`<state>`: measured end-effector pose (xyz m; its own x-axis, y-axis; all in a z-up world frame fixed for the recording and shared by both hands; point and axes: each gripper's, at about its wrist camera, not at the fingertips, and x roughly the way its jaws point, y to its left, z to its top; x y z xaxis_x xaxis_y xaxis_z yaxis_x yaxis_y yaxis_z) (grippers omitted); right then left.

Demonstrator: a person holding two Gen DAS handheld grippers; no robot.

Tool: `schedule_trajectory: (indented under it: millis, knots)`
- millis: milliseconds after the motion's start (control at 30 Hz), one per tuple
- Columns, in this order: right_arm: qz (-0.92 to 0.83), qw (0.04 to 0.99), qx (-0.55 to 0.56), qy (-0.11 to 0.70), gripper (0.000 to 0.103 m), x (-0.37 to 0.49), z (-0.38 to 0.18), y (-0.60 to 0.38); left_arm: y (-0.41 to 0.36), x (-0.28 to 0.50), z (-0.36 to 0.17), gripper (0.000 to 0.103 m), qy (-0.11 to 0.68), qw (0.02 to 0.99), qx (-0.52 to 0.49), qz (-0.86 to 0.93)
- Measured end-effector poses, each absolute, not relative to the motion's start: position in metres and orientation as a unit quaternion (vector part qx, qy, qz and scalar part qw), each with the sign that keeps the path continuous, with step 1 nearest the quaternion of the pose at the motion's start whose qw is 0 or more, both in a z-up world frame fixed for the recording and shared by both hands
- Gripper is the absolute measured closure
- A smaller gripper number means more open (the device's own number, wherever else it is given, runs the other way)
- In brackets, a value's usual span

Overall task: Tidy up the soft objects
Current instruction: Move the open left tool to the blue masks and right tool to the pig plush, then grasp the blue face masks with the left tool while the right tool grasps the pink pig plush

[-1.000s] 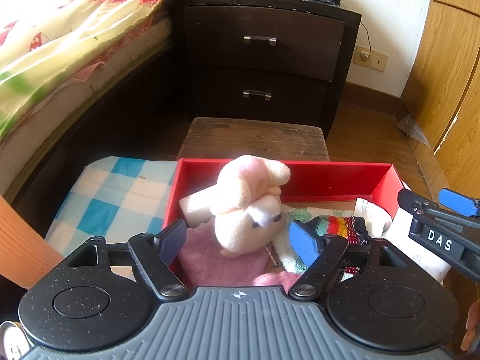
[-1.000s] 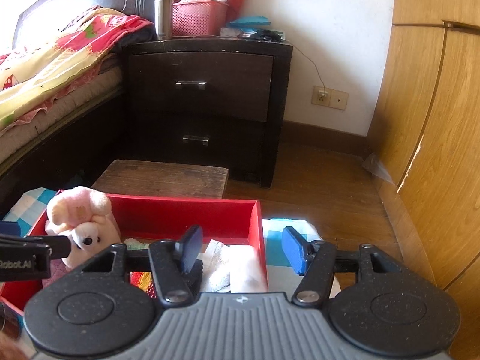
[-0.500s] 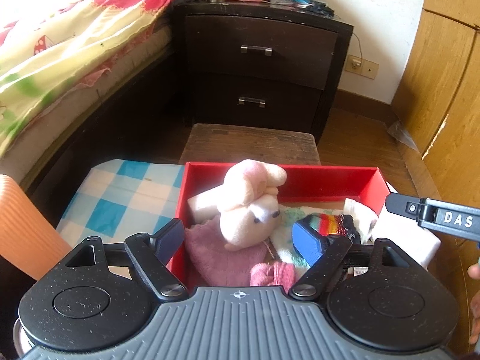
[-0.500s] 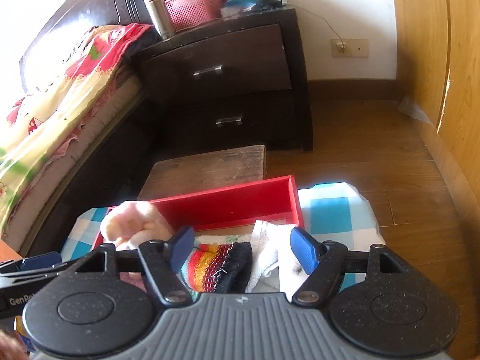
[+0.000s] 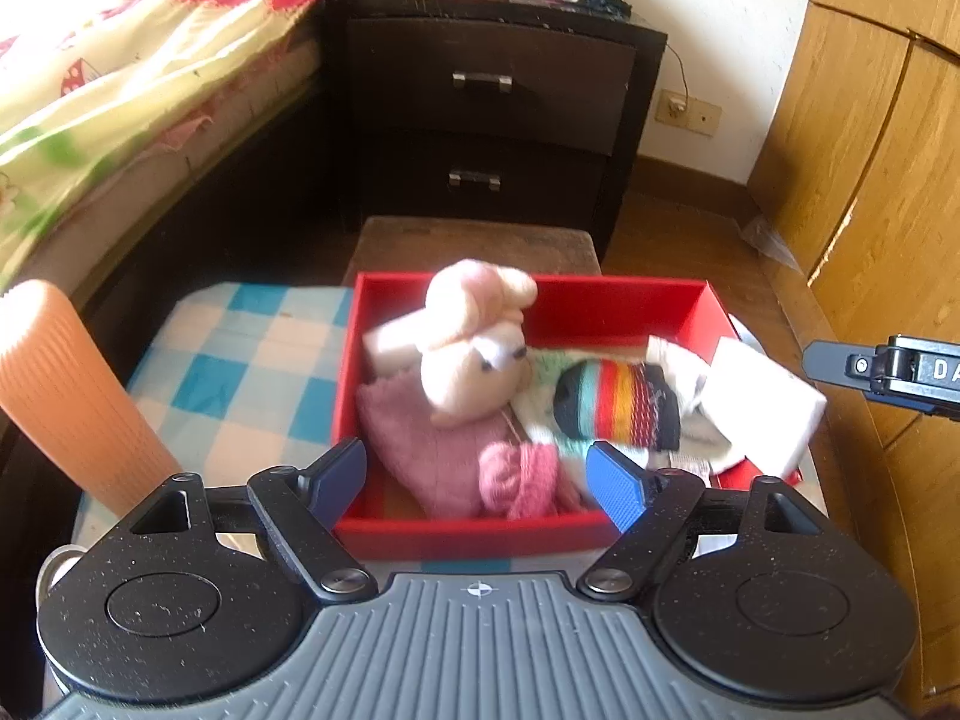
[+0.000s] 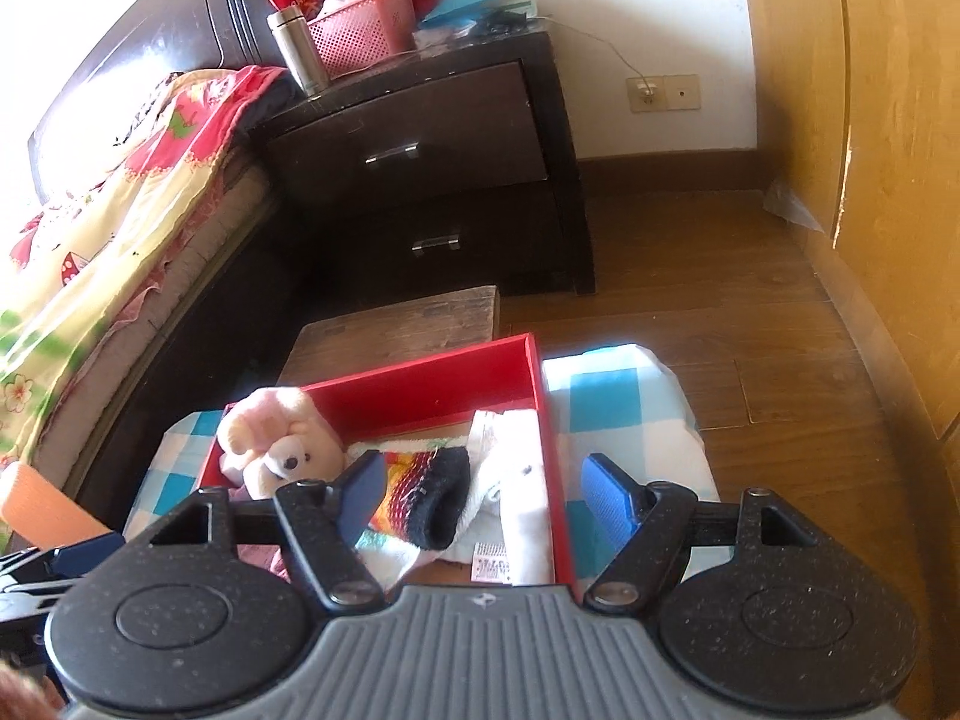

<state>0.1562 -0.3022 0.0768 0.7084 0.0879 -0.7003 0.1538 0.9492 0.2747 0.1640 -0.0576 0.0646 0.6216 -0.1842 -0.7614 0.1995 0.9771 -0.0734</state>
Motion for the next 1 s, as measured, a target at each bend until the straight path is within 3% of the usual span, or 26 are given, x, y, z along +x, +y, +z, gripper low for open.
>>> schedule_trajectory:
  millis: [467, 1000]
  knots:
    - [0.002, 0.899, 0.125, 0.420, 0.053, 0.104, 0.062, -0.285, -0.063, 0.128, 0.029, 0.024, 0.485, 0.862, 0.021, -0.145]
    - [0.163, 0.835, -0.016, 0.526, 0.038, 0.058, 0.005, -0.207, -0.030, 0.113, 0.032, 0.024, 0.491, 0.862, -0.007, -0.125]
